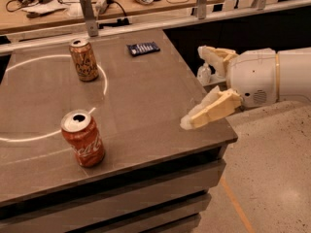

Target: Move coke can near rxbar blueberry

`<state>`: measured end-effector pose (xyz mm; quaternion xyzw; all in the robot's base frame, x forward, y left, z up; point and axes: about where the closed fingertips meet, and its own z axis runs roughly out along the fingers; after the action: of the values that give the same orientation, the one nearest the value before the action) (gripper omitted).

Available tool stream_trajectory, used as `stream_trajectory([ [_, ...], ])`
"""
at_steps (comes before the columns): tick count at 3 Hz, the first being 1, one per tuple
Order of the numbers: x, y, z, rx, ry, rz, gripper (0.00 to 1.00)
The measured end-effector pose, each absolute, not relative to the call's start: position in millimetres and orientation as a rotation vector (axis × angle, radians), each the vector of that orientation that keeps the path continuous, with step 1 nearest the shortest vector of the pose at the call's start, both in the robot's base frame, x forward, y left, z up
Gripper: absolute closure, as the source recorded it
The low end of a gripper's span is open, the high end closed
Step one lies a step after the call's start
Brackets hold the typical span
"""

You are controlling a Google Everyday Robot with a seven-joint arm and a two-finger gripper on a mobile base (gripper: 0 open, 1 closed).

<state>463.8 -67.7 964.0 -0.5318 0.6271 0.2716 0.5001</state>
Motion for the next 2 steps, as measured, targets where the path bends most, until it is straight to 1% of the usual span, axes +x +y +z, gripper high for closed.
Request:
stream_trajectory([
  [1, 460.2, -49.2, 932.4, -1.245, 1.505, 0.750, 0.00],
  [2, 455.9, -20.2, 899.4, -1.216, 1.495, 0.825, 0.00],
])
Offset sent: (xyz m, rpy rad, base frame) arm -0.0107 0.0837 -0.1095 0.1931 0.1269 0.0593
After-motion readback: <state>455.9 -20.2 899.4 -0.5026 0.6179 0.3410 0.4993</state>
